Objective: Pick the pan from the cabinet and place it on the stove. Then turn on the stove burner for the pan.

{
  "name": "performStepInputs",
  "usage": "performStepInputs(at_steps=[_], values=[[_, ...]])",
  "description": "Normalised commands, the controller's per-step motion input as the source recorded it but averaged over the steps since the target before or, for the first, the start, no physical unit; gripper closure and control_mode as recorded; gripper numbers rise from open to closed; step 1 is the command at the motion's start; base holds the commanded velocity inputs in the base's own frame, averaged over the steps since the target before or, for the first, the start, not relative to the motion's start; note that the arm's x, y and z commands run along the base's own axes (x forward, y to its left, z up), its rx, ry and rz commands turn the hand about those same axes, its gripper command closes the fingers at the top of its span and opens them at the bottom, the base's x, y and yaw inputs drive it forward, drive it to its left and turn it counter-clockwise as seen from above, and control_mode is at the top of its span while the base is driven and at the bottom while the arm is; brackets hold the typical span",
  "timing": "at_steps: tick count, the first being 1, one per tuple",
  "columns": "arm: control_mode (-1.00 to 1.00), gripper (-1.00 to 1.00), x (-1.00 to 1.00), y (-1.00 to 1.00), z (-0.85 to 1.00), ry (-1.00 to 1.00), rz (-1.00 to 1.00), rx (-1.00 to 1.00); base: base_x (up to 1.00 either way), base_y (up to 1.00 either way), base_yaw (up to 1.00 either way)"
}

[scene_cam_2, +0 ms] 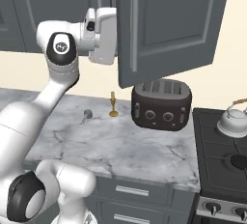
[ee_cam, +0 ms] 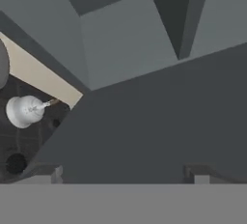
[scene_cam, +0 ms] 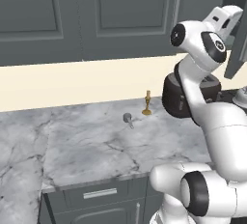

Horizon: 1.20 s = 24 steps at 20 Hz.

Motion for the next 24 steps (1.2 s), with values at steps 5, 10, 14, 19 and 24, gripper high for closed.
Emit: performStepInputs(at_steps=[5,10,14,19,24], values=[[-1.00,-1.00,-0.63,-0.61,0.00,0.00,-0.12,0.00,0.00,0.00,0.00],[-1.00,-1.00,-0.32,-0.66,0.00,0.01,-0.09,0.00,0.00,0.00,0.00],[-1.00,-1.00,-0.05,-0.87,0.00,0.05,-0.04,0.02,0.00,0.00,0.00],[-1.00,-1.00,-0.12,-0.88,0.00,0.04,-0.02,0.05,0.00,0.00,0.00],[-1.00,-1.00,-0.08,-0.76,-0.15,0.03,-0.04,0.05,0.00,0.00,0.00]])
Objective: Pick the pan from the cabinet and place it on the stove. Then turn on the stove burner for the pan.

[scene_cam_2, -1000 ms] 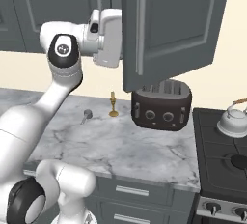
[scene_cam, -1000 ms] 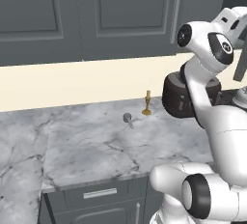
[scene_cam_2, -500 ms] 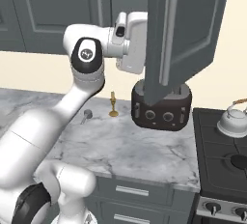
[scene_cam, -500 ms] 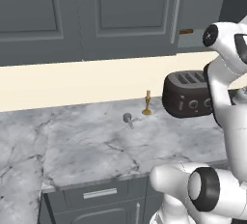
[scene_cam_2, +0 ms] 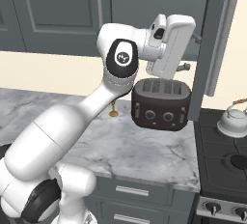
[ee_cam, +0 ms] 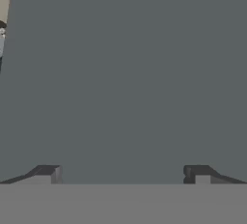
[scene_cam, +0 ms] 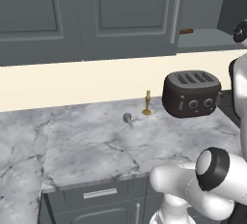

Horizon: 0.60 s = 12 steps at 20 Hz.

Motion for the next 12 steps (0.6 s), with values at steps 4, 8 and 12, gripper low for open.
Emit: performStepInputs(at_steps=[4,8,12], values=[[-1.00,-1.00,0.00,-0.60,-0.15,0.00,-0.03,0.05,0.00,0.00,0.00],[-1.00,-1.00,0.02,-0.58,-0.13,0.00,0.00,0.05,0.00,0.00,0.00],[-1.00,-1.00,0.06,-0.31,-0.03,0.00,0.00,0.08,0.00,0.00,0.00]])
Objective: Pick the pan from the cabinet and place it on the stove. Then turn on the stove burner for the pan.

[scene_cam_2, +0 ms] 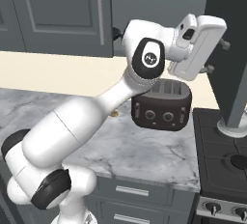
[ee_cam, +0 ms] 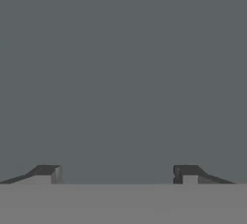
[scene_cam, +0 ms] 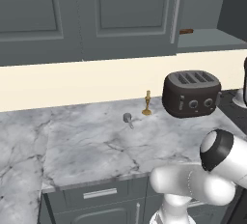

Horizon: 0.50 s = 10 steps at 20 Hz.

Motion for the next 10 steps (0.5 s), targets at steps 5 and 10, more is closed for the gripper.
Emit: performStepInputs(at_steps=[5,10], values=[[-1.00,-1.00,0.00,0.21,0.00,-0.10,0.06,0.09,0.00,0.00,0.00],[-1.00,-1.00,-0.05,0.59,0.00,-0.11,0.11,0.10,0.00,0.00,0.00]])
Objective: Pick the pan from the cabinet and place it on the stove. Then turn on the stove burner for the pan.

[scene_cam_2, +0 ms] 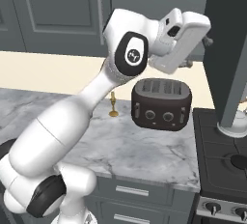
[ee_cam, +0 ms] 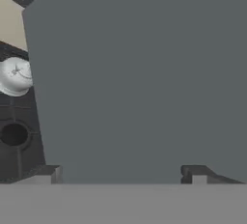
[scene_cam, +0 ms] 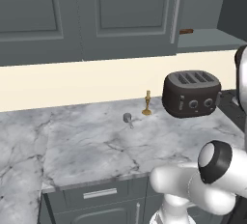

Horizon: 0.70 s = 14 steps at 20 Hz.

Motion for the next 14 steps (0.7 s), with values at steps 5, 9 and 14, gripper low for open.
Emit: performStepInputs(at_steps=[5,9,14], values=[[-1.00,-1.00,-0.07,0.76,0.00,-0.15,0.15,0.12,0.00,0.00,0.00],[-1.00,-1.00,-0.03,0.89,0.00,-0.22,0.15,0.10,0.00,0.00,0.00],[-1.00,-1.00,0.00,0.93,0.00,-0.26,0.15,0.10,0.00,0.00,0.00]])
